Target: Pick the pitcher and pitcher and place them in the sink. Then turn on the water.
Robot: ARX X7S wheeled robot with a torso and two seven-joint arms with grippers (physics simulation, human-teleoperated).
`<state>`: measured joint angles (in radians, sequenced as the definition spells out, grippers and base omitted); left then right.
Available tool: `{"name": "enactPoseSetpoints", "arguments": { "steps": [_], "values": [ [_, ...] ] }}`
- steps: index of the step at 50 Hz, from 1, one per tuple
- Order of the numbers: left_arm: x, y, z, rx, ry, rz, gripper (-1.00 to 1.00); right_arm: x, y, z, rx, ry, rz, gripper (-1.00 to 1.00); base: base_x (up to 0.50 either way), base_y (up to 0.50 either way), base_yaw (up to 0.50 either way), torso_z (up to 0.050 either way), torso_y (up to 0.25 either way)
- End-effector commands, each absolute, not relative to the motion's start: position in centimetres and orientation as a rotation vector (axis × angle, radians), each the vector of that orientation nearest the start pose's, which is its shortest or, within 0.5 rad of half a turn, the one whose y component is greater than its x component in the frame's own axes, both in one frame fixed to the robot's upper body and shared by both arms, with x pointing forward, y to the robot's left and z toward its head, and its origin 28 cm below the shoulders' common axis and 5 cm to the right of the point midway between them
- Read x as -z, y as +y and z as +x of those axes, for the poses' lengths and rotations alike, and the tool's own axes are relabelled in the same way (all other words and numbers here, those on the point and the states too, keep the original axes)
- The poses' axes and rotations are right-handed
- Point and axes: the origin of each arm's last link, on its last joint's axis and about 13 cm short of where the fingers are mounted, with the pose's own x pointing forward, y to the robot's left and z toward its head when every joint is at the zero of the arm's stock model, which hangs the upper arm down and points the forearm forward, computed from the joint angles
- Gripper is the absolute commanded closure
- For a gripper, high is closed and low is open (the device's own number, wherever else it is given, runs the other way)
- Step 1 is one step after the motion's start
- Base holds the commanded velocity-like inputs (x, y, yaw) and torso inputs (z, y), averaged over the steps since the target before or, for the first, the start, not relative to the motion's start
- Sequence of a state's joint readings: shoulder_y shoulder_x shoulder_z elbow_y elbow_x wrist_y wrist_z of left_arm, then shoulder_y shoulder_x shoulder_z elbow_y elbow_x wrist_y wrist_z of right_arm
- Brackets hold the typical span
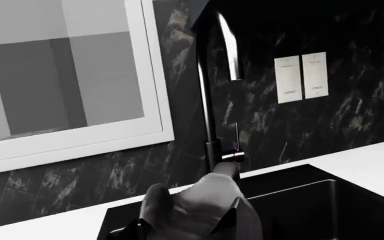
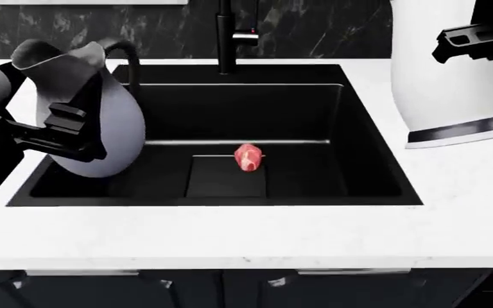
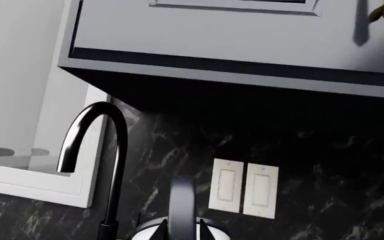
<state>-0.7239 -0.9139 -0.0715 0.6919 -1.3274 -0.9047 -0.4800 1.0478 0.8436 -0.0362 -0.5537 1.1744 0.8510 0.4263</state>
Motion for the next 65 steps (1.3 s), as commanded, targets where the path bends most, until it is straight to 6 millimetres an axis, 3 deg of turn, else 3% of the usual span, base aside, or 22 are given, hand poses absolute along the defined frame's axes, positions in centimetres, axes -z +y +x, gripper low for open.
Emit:
{"name": "enactPoseSetpoints", "arguments": {
  "steps": [1,32,65],
  "values": [
    [-30.4,29.3,19.8,0.164,-0.304,0.159,1.0,-35.4,-18.2,22.1,-0.133,-0.538,-0.113,1.0,-0.06,-0.48,0.0,0.0,0.011],
    [-30.9,29.6,19.4,0.175,-0.281,0.199,1.0,-35.3,-16.7,22.4,-0.307,-0.442,-0.07,1.0,0.0,-0.04,0.0,0.001,0.004],
    [-30.7,29.9,19.1,0.17,-0.277,0.2,1.0,-35.3,-16.3,21.9,-0.357,-0.428,-0.076,1.0,0.0,-0.47,0.0,0.001,0.004]
  ]
}}
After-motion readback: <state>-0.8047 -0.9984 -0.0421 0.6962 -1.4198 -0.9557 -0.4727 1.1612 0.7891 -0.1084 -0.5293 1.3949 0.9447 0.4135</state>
